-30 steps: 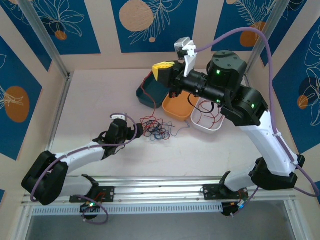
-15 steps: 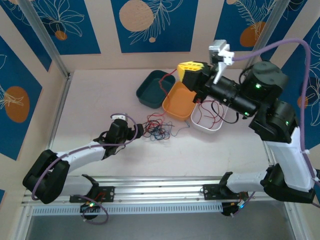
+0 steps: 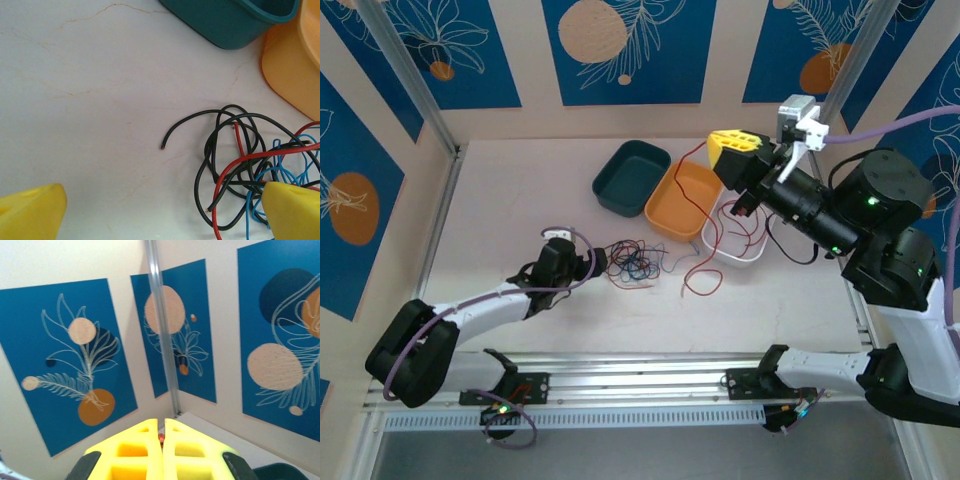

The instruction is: Untangle the cables

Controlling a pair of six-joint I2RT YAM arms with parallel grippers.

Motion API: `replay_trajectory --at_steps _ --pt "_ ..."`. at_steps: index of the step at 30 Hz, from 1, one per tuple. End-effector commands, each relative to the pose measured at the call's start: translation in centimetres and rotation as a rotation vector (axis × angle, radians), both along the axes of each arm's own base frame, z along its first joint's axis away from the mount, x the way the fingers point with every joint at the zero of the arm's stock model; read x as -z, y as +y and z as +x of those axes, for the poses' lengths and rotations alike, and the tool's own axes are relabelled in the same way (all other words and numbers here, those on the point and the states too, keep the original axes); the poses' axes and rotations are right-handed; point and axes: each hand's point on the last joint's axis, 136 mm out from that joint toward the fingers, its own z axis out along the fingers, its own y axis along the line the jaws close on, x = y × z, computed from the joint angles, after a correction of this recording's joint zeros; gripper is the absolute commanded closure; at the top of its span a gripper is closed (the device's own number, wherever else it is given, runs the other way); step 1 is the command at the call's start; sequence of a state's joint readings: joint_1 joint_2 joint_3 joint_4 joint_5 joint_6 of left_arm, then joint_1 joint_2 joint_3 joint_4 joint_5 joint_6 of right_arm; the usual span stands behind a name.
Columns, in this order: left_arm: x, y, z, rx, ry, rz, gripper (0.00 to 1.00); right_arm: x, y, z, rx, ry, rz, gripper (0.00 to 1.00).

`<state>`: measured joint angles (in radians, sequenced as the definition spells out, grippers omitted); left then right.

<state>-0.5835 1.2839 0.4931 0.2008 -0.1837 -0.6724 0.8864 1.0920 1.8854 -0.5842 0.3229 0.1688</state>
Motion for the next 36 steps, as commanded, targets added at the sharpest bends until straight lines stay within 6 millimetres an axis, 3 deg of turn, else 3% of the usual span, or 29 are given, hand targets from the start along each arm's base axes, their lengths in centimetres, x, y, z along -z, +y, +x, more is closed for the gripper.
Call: replay_trajectory --at_steps 1,12,20,29,36 --pt "-1.6 -0.3 0.6 0.016 -0.033 -0.023 0.00 0.0 -1.3 2.4 0.148 -0.011 -0.022 1.00" --pt "-2.2 -0.3 0.6 0.020 -0.041 -0.025 0.00 4.1 -5.7 11.2 0.366 0.181 -0.035 1.00" --pt "-2.7 -0.1 0.7 0.014 -0.052 -0.013 0.00 5.2 -10.1 16.0 0.470 0.245 -0.008 1.00" --pt "-2.9 -0.1 0.9 0.019 -0.067 -0.003 0.00 6.6 -15.2 18.2 0.588 0.288 0.033 1.00" --pt "-3.9 0.1 0.8 0.022 -0.119 -0.010 0.00 7.7 -17.4 19.2 0.639 0.303 0.039 1.00"
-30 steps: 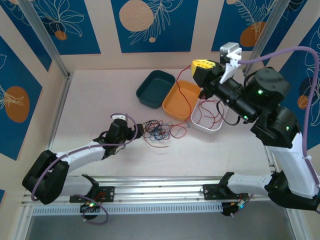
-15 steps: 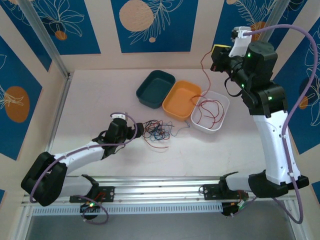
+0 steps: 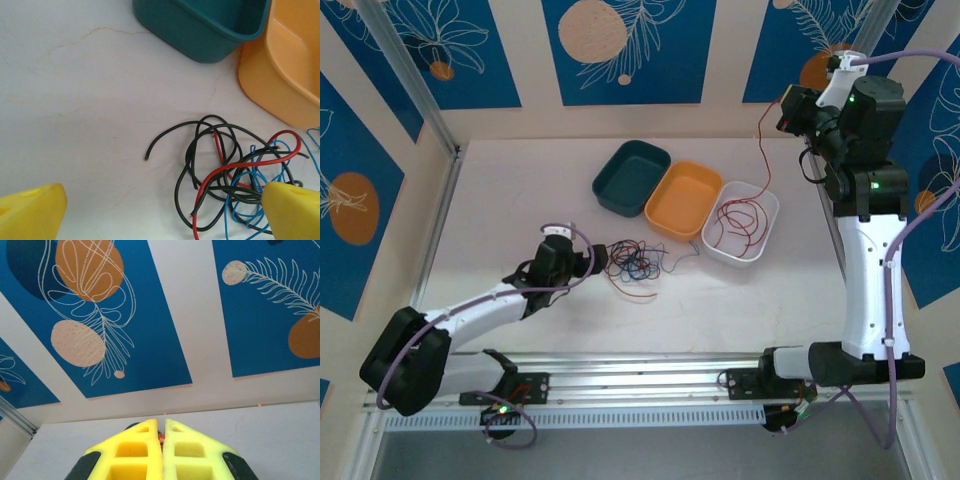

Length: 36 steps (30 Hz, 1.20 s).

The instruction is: Untangle the cables

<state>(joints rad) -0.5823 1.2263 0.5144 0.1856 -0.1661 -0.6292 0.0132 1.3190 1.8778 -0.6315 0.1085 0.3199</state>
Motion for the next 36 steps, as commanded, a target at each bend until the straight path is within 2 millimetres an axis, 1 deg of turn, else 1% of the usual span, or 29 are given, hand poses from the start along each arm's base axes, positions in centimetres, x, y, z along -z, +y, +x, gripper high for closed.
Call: replay_trajectory --at_steps 1,7,14,17,20,26,31,36 --pt "-1.4 0.7 0.5 -0.020 -0.061 0.002 0.00 -0.5 -0.3 0.3 -0.006 -0.030 0.016 1.00" --pt "-1.6 1.5 0.2 -0.038 -0.071 0.024 0.00 0.8 -0.4 1.3 -0.018 -0.006 0.028 1.00" --pt "-1.8 2.0 -0.1 -0.049 -0.083 0.034 0.00 3.9 -0.2 2.8 -0.028 0.048 0.044 1.00" --pt "-1.8 2.2 -0.2 -0.053 -0.086 0.035 0.00 5.8 -0.4 3.3 -0.021 0.079 0.044 1.00" --pt "-1.6 2.2 -0.3 -0.052 -0.084 0.039 0.00 8.3 -0.5 3.7 -0.011 0.130 0.053 1.00" --pt "-1.6 2.1 -0.1 -0.048 -0.082 0.037 0.00 12.7 -0.5 4.0 0.000 0.209 0.095 1.00" --pt "-1.5 2.0 -0.1 -0.048 -0.080 0.036 0.00 16.1 -1.3 4.4 0.061 0.292 0.113 1.00" --pt "-1.3 1.9 -0.2 -0.043 -0.079 0.034 0.00 19.7 -2.3 4.9 0.144 0.398 0.091 1.00"
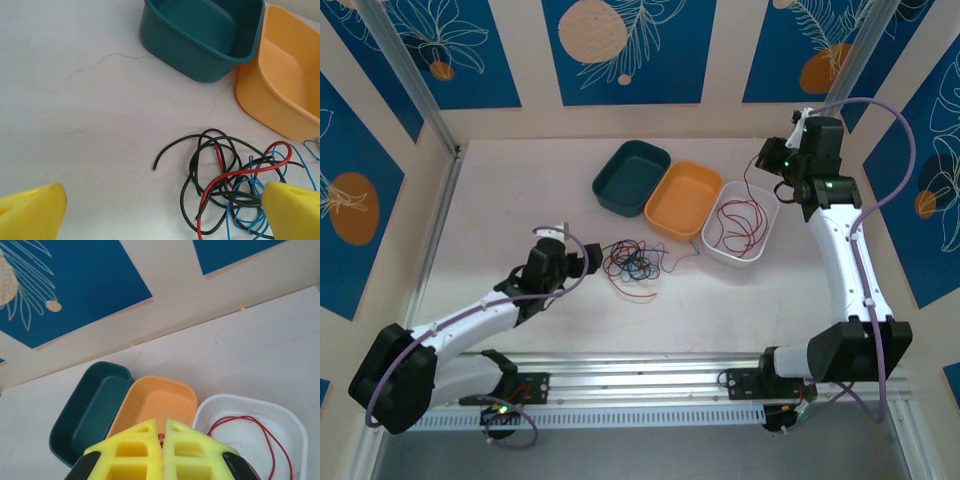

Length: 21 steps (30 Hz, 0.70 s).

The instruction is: Untangle the cables

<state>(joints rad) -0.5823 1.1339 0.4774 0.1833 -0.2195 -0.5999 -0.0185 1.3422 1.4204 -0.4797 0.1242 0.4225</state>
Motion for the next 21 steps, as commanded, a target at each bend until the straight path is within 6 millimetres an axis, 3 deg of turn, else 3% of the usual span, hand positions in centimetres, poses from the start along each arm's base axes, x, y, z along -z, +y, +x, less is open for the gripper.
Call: replay_trajectory --at_steps 1,14,21 --pt "0.2 0.5 0.2 -0.014 -0.008 0.015 0.00 2.8 -0.9 0.5 0.073 0.081 -0.019 1.00" --pt "0.5 0.4 0.2 -0.009 0.001 0.009 0.00 11.3 0.4 2.2 0.044 0.297 -0.086 1.00" --pt "0.4 0.1 0.3 -0.002 -0.002 0.003 0.00 14.7 1.0 3.2 0.028 0.361 -0.151 1.00"
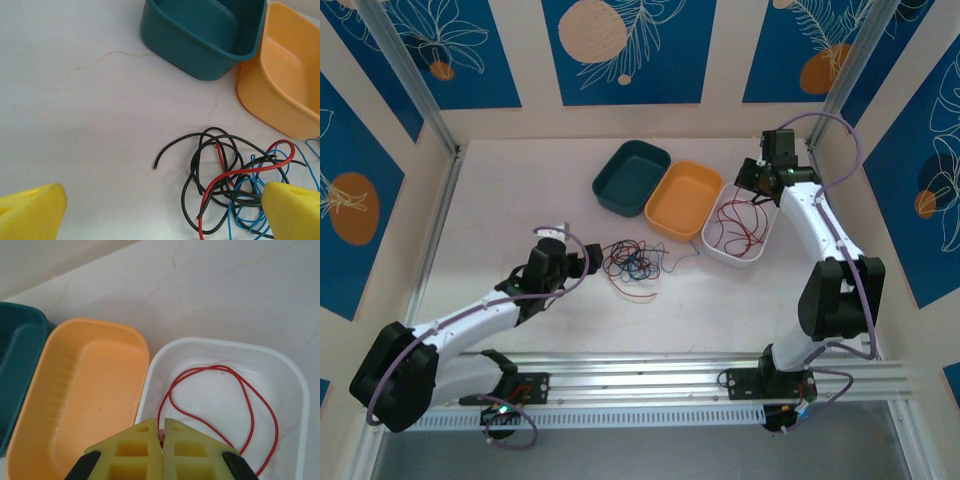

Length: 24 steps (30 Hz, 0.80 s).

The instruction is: Untangle the cables

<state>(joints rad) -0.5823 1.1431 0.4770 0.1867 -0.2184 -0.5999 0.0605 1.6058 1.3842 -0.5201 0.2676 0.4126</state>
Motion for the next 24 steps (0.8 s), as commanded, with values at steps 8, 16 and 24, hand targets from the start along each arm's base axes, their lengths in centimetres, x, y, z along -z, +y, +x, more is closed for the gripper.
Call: replay_trajectory --at_steps 8,16,24 --pt "0.2 -0.2 0.4 0.009 -0.001 -0.005 0.00 3.6 -1.0 1.3 0.038 0.074 -0.146 1.00" --pt "0.3 -0.6 0.6 0.021 0.005 -0.012 0.00 5.8 -2.0 2.2 0.068 0.146 -0.202 1.00" --pt "0.5 -0.7 0.6 0.026 0.014 -0.019 0.00 9.2 -2.1 1.8 0.082 0.245 -0.185 1.00"
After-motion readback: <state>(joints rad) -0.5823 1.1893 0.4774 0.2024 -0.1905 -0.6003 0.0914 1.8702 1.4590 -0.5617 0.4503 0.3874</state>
